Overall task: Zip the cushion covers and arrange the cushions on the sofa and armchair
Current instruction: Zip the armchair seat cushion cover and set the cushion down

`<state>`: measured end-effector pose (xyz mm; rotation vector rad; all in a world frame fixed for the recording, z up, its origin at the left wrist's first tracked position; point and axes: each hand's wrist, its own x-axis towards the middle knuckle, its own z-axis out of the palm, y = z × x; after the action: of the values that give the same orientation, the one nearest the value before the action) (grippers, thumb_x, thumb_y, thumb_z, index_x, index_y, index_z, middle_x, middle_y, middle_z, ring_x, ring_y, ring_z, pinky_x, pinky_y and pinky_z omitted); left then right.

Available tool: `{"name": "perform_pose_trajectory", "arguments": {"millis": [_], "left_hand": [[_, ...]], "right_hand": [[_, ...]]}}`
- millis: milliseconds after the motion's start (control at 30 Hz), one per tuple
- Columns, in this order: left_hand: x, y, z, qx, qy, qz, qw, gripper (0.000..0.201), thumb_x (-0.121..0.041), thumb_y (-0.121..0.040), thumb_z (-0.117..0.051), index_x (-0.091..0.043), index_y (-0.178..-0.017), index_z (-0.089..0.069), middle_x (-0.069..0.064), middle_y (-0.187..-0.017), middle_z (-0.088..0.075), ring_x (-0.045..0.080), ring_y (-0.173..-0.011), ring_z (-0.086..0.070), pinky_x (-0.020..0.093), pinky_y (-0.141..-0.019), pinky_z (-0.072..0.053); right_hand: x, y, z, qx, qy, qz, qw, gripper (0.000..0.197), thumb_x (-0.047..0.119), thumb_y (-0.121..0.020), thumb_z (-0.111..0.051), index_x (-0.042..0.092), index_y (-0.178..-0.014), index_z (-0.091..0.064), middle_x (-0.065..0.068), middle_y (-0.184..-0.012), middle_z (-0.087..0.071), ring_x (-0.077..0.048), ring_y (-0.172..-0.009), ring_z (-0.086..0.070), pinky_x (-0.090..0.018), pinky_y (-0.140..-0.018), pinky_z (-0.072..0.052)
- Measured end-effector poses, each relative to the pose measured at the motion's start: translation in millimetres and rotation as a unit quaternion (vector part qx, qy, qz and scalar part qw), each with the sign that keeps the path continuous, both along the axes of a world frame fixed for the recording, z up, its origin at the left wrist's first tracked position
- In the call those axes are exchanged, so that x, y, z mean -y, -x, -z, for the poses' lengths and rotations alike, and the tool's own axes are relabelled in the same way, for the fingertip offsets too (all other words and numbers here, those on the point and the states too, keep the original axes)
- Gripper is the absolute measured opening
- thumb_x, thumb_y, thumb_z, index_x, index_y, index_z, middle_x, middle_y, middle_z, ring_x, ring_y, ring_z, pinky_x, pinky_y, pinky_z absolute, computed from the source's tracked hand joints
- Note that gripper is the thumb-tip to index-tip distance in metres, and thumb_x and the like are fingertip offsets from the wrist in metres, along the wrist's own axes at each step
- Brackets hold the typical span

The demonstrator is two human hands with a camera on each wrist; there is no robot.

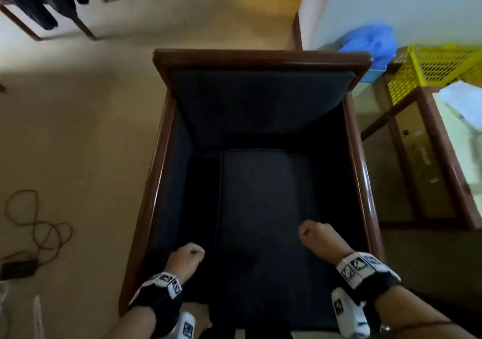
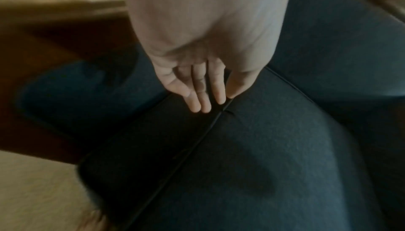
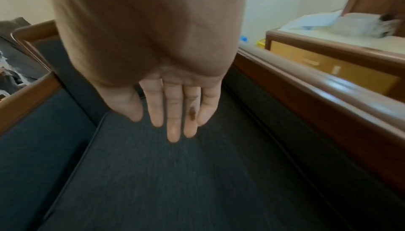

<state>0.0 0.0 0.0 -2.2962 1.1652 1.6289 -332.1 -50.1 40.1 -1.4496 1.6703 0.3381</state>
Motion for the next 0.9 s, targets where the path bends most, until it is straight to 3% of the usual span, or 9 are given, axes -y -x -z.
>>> {"name": "perform_pose_trajectory", "arguments": {"millis": [67, 133, 200, 300, 367, 533, 667, 733, 900], "left_hand": [[23.1, 15.7, 25.4, 0.014, 0.046, -0.028, 0.998, 0.004, -0.024, -0.091, -0.065, -0.023, -0.094, -0.067, -0.004, -0.095, -0.066, 0.023, -0.105, -0.064, 0.028, -0.087, -0.045], [44.4, 31.9, 41.6, 0.011, 0.053, -0.062, 0.997, 0.030, -0.029, -0.087, -0.072, -0.016, -0.113, -0.062, -0.001, -0.109, -0.061, 0.022, -0.112, -0.060, 0.027, -0.092, -0.042], [57.0, 43.0, 60.8, -0.027, 0.047, -0.124, 0.991, 0.038, -0.031, -0.081, -0.080, -0.019, -0.108, -0.056, -0.007, -0.106, -0.059, 0.018, -0.105, -0.059, 0.026, -0.094, -0.043], [65.4, 47.0, 98.4, -0.066, 0.013, -0.188, 0.980, 0.084, -0.059, -0.049, -0.090, -0.015, -0.113, -0.059, -0.003, -0.112, -0.068, 0.019, -0.106, -0.065, 0.036, -0.099, -0.051], [65.1, 47.0, 116.7, -0.088, -0.005, -0.202, 0.975, 0.103, -0.065, -0.031, -0.090, -0.020, -0.118, -0.056, -0.002, -0.115, -0.067, 0.019, -0.106, -0.064, 0.037, -0.099, -0.050], [57.9, 42.2, 140.7, -0.146, -0.026, -0.231, 0.962, 0.072, -0.048, -0.051, -0.092, -0.025, -0.113, -0.063, -0.003, -0.107, -0.073, 0.013, -0.097, -0.069, 0.029, -0.085, -0.055], [51.6, 44.6, 145.4, -0.171, -0.021, -0.275, 0.946, 0.056, -0.035, -0.055, -0.094, -0.025, -0.102, -0.066, -0.002, -0.097, -0.076, 0.009, -0.087, -0.072, 0.021, -0.072, -0.056], [48.9, 45.3, 145.1, -0.187, -0.022, -0.260, 0.947, 0.037, -0.020, -0.067, -0.090, -0.024, -0.097, -0.068, -0.007, -0.088, -0.077, 0.005, -0.086, -0.071, 0.014, -0.066, -0.053], [50.3, 39.9, 133.4, -0.228, -0.028, -0.205, 0.951, 0.046, -0.011, -0.065, -0.089, -0.024, -0.104, -0.068, -0.007, -0.100, -0.076, -0.001, -0.089, -0.070, 0.010, -0.069, -0.052]], "right_hand": [[37.9, 0.1, 22.3, 0.019, 0.035, 0.004, 0.999, 0.016, 0.018, -0.091, -0.060, 0.011, -0.104, -0.067, -0.014, -0.108, -0.071, -0.033, -0.105, -0.065, -0.034, -0.089, -0.048], [80.7, -7.9, 37.6, 0.029, 0.065, -0.026, 0.997, 0.030, 0.021, -0.089, -0.065, 0.008, -0.116, -0.065, -0.013, -0.118, -0.066, -0.032, -0.114, -0.059, -0.036, -0.097, -0.047], [115.0, -21.6, 54.5, 0.018, 0.087, -0.068, 0.994, 0.046, 0.027, -0.087, -0.069, 0.009, -0.128, -0.058, -0.012, -0.132, -0.056, -0.031, -0.127, -0.048, -0.038, -0.106, -0.040], [164.4, -43.8, 75.0, 0.006, 0.110, -0.119, 0.987, 0.069, 0.039, -0.085, -0.072, 0.013, -0.142, -0.043, -0.008, -0.146, -0.043, -0.029, -0.137, -0.036, -0.042, -0.111, -0.034], [194.6, -61.6, 87.5, 0.008, 0.118, -0.155, 0.981, 0.081, 0.046, -0.082, -0.073, 0.013, -0.147, -0.036, -0.007, -0.151, -0.038, -0.028, -0.140, -0.033, -0.042, -0.113, -0.033], [247.2, -104.8, 125.0, 0.017, 0.080, -0.184, 0.980, 0.105, 0.059, -0.071, -0.078, 0.012, -0.151, -0.029, -0.010, -0.156, -0.034, -0.030, -0.143, -0.033, -0.047, -0.114, -0.034], [259.1, -130.5, 148.6, -0.005, 0.052, -0.185, 0.981, 0.104, 0.072, -0.072, -0.068, 0.015, -0.151, -0.030, -0.010, -0.152, -0.042, -0.032, -0.137, -0.042, -0.047, -0.112, -0.036], [251.3, -135.1, 156.6, -0.046, 0.098, -0.190, 0.976, 0.103, 0.078, -0.072, -0.062, 0.016, -0.149, -0.033, -0.009, -0.149, -0.045, -0.033, -0.136, -0.043, -0.049, -0.111, -0.032], [230.5, -134.9, 150.0, -0.040, 0.170, -0.131, 0.976, 0.094, 0.079, -0.074, -0.057, 0.017, -0.142, -0.041, -0.009, -0.143, -0.050, -0.032, -0.133, -0.044, -0.048, -0.109, -0.030]]}}
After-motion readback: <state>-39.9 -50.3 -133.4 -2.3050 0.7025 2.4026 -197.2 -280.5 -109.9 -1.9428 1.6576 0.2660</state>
